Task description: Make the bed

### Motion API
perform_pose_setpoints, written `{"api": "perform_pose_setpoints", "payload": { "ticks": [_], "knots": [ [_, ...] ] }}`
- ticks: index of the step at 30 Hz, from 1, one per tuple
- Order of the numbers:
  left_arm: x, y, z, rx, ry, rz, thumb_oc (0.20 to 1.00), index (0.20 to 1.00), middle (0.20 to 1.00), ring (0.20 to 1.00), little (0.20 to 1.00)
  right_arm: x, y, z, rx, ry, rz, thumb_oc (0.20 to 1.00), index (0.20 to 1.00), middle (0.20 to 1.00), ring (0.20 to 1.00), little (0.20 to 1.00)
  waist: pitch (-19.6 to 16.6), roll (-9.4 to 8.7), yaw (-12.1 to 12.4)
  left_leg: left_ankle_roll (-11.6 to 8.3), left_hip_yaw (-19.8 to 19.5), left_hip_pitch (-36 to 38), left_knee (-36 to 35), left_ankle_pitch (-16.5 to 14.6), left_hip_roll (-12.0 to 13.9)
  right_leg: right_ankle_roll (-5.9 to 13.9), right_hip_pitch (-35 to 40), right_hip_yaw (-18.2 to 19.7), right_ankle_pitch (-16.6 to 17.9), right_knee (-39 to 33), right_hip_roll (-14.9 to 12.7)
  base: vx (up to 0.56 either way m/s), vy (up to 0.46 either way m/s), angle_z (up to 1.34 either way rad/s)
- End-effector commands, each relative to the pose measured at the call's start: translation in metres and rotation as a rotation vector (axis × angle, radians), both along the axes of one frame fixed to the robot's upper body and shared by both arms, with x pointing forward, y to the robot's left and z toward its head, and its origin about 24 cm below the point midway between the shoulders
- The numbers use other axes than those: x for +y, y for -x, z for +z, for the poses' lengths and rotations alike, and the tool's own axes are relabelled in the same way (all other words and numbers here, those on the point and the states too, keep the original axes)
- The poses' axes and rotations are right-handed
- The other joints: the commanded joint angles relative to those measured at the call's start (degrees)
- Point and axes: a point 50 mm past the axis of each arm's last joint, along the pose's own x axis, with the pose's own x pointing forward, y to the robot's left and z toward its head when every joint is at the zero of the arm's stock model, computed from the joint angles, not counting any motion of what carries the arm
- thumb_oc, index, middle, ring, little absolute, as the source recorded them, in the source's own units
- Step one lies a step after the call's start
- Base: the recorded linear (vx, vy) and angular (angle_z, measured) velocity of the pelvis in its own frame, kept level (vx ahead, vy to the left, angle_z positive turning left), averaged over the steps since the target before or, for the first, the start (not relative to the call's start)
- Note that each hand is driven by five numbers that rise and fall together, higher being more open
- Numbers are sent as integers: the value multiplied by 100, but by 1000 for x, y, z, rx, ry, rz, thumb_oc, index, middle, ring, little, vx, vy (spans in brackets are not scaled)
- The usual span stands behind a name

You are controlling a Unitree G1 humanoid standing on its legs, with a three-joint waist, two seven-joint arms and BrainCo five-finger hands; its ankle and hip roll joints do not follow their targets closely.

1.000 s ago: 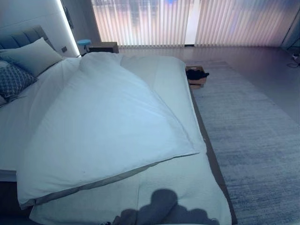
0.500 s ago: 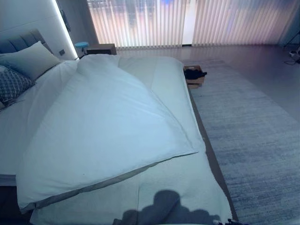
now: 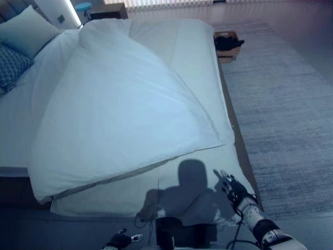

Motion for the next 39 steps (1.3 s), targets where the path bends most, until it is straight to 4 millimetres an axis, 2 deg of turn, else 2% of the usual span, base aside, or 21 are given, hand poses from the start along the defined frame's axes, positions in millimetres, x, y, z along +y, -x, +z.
{"api": "perform_pose_setpoints", "payload": {
  "ticks": [1,4,5,8,9,11,12,13,14,16,19,20,22,23,24,25,26,31,34,36,39],
  "knots": [
    [-3,-25,8,-60,-27,-21,1000,1000,1000,1000,1000,26,-26,29,-132,-114,-48,1000,1000,1000,1000,1000,181,-326,190,46,70,-111,-214,94,-340,382,93,135,-21,29,-244,0,0,0],
    [-7,-32,10,-85,-23,-33,1000,1000,1000,1000,1000,29,-35,41,-169,-131,-56,1000,1000,1000,1000,1000,279,-300,227,53,66,-219,-214,127,-357,378,-4,137,8,29,-265,-5,16,1],
    [-11,-39,14,-121,-10,-36,1000,1000,1000,1000,1000,34,-47,59,-228,-152,-59,1000,1000,1000,1000,1000,436,-235,270,65,45,-376,-174,156,-387,370,-142,139,25,51,-294,-33,23,11],
    [-15,-45,17,-150,9,-16,1000,1000,1000,1000,1000,35,-58,74,-271,-181,-83,1000,1000,1000,1000,1000,527,-166,318,70,14,-563,-157,196,-417,363,-307,105,36,76,-332,-11,11,0],
    [-19,-46,18,-166,29,9,1000,1000,1000,1000,1000,36,-70,92,-323,-220,-116,1000,1000,1000,1000,1000,596,-92,386,68,-14,-699,-175,246,-447,358,-440,82,52,78,-357,22,20,10],
    [-24,-47,18,-172,47,21,1000,1000,1000,1000,1000,36,-79,110,-378,-241,-144,1000,1000,1000,1000,1000,646,-43,431,63,-51,-802,-198,275,-448,361,-532,47,45,78,-365,27,14,16],
    [-24,-47,18,-173,47,21,1000,1000,1000,1000,1000,36,-80,110,-378,-241,-144,1000,1000,1000,1000,1000,632,-46,428,64,-53,-831,-204,299,-451,360,-561,44,63,74,-368,29,7,18],
    [-27,-50,19,-181,47,8,1000,1000,1000,1000,1000,35,-89,130,-437,-249,-170,1000,1000,1000,1000,1000,692,-14,476,61,-89,-906,-214,295,-445,366,-623,29,43,78,-376,4,8,18],
    [-27,-50,19,-182,47,8,1000,1000,1000,1000,1000,35,-90,131,-438,-249,-170,1000,1000,1000,1000,1000,676,-16,475,63,-91,-942,-214,319,-448,365,-656,26,64,74,-379,12,15,9],
    [-31,-60,25,-224,47,-23,1000,1000,1000,1000,1000,35,-102,163,-517,-250,-202,1000,1000,1000,1000,1000,801,27,526,61,-143,-1154,-214,361,-445,362,-860,21,57,167,-398,-8,7,7],
    [-33,-63,27,-242,52,-21,1000,1000,1000,1000,1000,32,-107,178,-544,-251,-231,1000,1000,1000,1000,1000,873,53,568,67,-187,-1233,-207,356,-464,354,-943,-6,33,208,-404,2,-1,14],
    [-34,-67,30,-264,64,-6,1000,1000,1000,1000,1000,29,-113,195,-575,-255,-265,1000,1000,1000,1000,1000,949,69,615,69,-242,-1385,-193,374,-479,350,-1074,-32,30,254,-415,3,-5,15],
    [-34,-68,31,-269,66,-6,1000,1000,1000,1000,1000,27,-115,204,-592,-263,-282,1000,1000,1000,1000,1000,984,79,639,68,-255,-1450,-190,389,-482,349,-1132,-41,36,261,-411,-6,-13,10],
    [-35,-73,34,-287,61,-18,1000,1000,1000,1000,1000,23,-119,218,-617,-264,-305,1000,1000,1000,1000,1000,1059,95,678,73,-320,-1596,-178,411,-491,348,-1249,-45,52,276,-409,-11,-17,10],
    [-35,-74,34,-288,61,-18,1000,1000,1000,1000,1000,23,-119,219,-618,-264,-305,1000,1000,1000,1000,1000,1056,94,679,73,-322,-1606,-176,413,-491,348,-1261,-47,51,280,-409,-13,-37,17],
    [-37,-77,37,-306,69,-24,1000,1000,1000,1000,1000,16,-122,235,-655,-270,-332,1000,1000,1000,1000,1000,1125,100,725,73,-360,-1752,-169,438,-504,356,-1373,-61,83,270,-408,-3,-20,19],
    [-37,-77,37,-306,69,-24,1000,1000,1000,1000,1000,16,-122,235,-655,-270,-332,1000,1000,1000,1000,1000,1121,100,727,73,-362,-1764,-168,440,-504,355,-1384,-63,84,272,-408,-4,-27,20],
    [-44,-87,45,-356,95,-43,1000,1000,1000,1000,1000,0,-126,280,-766,-278,-387,1000,1000,1000,1000,1000,1263,137,823,65,-450,-2119,-159,497,-540,372,-1703,-63,150,260,-393,0,-8,9],
    [-45,-88,47,-365,95,-53,1000,1000,1000,1000,1000,-1,-127,292,-789,-265,-390,1000,1000,1000,1000,1000,1295,148,852,55,-477,-2191,-176,521,-550,378,-1793,-49,178,254,-373,8,5,6],
    [-48,-93,50,-378,93,-75,1000,1000,1000,1000,1000,-2,-129,306,-798,-202,-377,1000,1000,1000,1000,1000,1339,155,868,28,-486,-2292,-211,548,-543,395,-1900,-48,212,237,-373,0,0,0],
    [-49,-96,52,-391,85,-89,1000,1000,1000,1000,1000,-7,-132,311,-755,-71,-375,1000,1000,1000,1000,1000,1383,143,876,16,-485,-2354,-214,557,-535,400,-1957,-42,238,229,-365,0,0,0]
  ]
}}
